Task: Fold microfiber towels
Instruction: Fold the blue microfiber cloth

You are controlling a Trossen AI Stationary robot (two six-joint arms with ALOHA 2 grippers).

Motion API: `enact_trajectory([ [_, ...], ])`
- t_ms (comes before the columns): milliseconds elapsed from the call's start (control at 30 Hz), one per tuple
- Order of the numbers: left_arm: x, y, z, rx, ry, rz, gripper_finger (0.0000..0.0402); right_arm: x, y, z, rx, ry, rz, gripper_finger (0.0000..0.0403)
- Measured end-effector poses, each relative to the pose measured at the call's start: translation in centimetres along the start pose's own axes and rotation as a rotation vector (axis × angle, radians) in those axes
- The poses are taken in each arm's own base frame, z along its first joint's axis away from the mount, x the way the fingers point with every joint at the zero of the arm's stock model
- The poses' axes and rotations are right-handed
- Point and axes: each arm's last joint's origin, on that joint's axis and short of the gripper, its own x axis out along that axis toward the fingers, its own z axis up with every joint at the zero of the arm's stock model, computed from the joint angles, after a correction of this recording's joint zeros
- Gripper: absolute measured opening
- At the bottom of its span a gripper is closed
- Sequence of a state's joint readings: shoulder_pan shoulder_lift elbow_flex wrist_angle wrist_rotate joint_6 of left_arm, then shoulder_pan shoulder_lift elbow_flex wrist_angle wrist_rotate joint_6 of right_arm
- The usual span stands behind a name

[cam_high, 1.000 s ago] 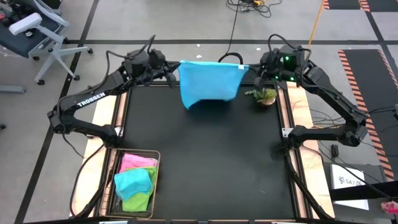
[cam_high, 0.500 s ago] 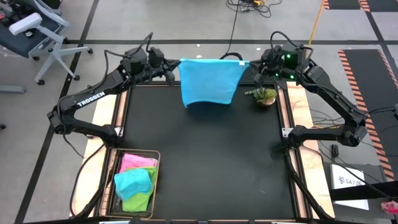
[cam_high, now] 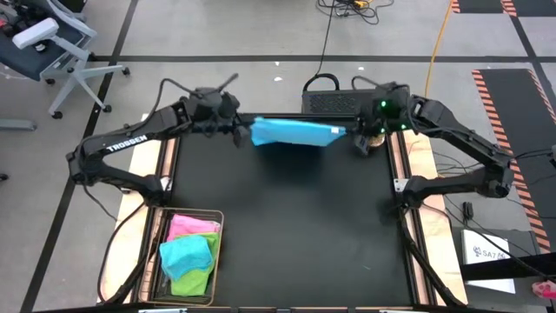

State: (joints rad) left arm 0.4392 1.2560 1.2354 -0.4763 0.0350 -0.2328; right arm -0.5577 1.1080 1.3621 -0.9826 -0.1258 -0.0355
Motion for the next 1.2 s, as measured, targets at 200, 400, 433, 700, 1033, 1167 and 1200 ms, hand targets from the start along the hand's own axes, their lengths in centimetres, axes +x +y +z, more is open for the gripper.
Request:
enact_trajectory([
  [200, -0.2, -4.0, -1.9, -0.044, 0.097, -0.055, 0.0, 1.6, 3.7, -1.5, 0.041, 0.107, 0.149, 0.0],
  [400, -1.2, -8.0, -4.3, -0.083, 0.183, -0.05, 0.0, 4.6, 7.9, -4.9, 0.056, 0.228, 0.263, 0.0],
  [433, -1.5, -8.5, -4.8, -0.092, 0.194, -0.025, 0.0, 5.1, 8.6, -5.5, 0.059, 0.236, 0.282, 0.0],
  [700, -2.0, -12.6, -10.0, -0.196, 0.351, 0.086, 0.0, 8.2, 13.4, -10.3, 0.116, 0.236, 0.443, 0.0],
  [1033, 2.7, -17.9, -18.1, -0.283, 0.596, 0.092, 0.0, 8.9, 15.7, -14.5, 0.173, 0.298, 0.471, 0.0],
  [1167, 3.7, -19.5, -19.4, -0.332, 0.608, 0.05, 0.0, 8.7, 16.5, -15.5, 0.163, 0.307, 0.483, 0.0],
  [1200, 3.9, -19.9, -19.5, -0.36, 0.594, 0.029, 0.0, 8.7, 16.7, -15.8, 0.162, 0.314, 0.486, 0.0],
])
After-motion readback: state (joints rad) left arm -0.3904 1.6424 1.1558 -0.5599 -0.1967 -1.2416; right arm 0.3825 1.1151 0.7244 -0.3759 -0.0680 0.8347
